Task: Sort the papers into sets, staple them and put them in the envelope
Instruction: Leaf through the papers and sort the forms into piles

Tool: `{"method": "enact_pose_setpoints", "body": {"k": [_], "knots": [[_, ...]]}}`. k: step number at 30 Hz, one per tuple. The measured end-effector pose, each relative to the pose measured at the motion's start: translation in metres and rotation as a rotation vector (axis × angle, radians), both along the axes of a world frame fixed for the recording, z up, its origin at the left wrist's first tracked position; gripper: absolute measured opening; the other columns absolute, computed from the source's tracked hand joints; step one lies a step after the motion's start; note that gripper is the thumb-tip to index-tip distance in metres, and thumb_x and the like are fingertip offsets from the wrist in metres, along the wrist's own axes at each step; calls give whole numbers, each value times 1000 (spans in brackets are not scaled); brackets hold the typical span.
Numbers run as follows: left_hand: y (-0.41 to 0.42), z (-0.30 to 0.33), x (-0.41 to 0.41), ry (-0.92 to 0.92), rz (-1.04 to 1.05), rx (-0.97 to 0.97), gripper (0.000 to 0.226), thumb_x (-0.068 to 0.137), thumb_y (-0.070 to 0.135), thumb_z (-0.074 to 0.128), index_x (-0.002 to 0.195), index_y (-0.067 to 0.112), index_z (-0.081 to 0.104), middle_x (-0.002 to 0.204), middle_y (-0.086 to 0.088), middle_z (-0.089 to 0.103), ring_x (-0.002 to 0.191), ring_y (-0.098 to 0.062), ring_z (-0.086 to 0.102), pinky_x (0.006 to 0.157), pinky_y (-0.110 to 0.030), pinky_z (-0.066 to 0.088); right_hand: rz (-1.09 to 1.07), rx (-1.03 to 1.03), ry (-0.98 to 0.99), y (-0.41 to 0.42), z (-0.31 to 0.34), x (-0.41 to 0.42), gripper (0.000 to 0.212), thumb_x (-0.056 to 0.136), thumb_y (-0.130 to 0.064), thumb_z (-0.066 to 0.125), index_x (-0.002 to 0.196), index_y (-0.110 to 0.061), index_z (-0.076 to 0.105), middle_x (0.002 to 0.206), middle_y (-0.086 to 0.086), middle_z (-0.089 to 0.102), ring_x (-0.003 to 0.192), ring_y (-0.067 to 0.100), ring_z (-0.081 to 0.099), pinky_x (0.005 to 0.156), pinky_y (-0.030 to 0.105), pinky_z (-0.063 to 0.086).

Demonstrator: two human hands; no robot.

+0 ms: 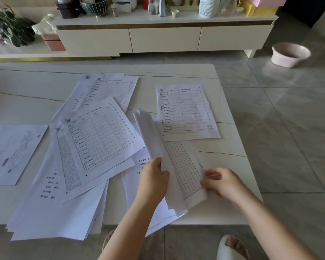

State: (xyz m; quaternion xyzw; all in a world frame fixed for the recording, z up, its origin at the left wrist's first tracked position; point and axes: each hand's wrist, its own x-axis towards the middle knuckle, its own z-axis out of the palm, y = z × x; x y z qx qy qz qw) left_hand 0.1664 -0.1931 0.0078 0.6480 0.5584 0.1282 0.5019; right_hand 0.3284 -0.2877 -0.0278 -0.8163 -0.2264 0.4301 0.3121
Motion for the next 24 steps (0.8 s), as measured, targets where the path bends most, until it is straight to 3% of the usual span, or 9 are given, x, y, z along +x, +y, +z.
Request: {"method": "enact_pose_setpoints", "body": {"k": [2,4,6,8,10,13,17,20,24], "knots": [[-1,0,1,-17,-2,-6,36,84,-4,44,109,13,64,107,-7,66,96,-25,62,82,-38,54,-23,42,110,3,3,-8,29,77,-13,77,103,-13,64,92,2,66,78,13,62,63,20,47],[-1,1,2,-29,-2,-5,38,84,-5,43,110,14,63,109,-5,65,96,-23,61,80,-33,53,-19,95,101,5,5,-13,18,80,-16,75,95,-12,66,87,2,69,76,16,65,69,28,51],[-1,3,1,-39,2,5,38,85,-5,43,111,17,61,101,1,63,94,-21,60,78,-32,53,73,104,-56,4,10,-17,13,83,-20,69,83,-10,62,75,-2,63,67,15,58,63,29,45],[-2,7,-1,-53,13,20,44,86,-6,42,117,22,55,91,12,56,88,-16,56,73,-29,51,191,84,-227,1,14,-20,13,87,-15,60,82,-6,52,73,1,54,61,14,49,52,23,39],[-2,11,-4,-71,16,39,56,86,-6,41,129,30,46,96,13,52,87,-13,52,68,-24,45,248,86,-265,-3,20,-25,6,91,-6,50,87,-10,50,81,1,54,62,15,56,44,19,44],[0,15,-8,-85,21,43,67,88,-6,42,142,31,33,109,8,48,92,-15,50,75,-29,47,328,85,-344,-8,28,-30,15,93,-5,45,79,-10,48,70,2,52,49,21,59,42,23,44],[3,19,-16,-76,21,57,72,88,-4,43,147,33,25,117,6,49,94,-17,49,78,-30,47,340,159,-380,-19,48,-30,33,95,-11,49,63,-18,44,51,0,42,40,12,41,43,19,29],[5,22,-23,-111,43,69,75,87,-4,43,148,35,24,118,7,47,96,-19,49,79,-33,47,350,182,-369,-29,64,-25,22,98,-17,49,77,-8,52,54,8,48,43,6,47,48,21,28],[9,24,-33,-126,62,96,80,86,-2,46,149,38,17,125,4,47,95,-19,49,76,-32,43,362,174,-346,-40,73,-18,25,98,-24,48,97,0,56,50,0,42,45,9,45,54,28,29]]}}
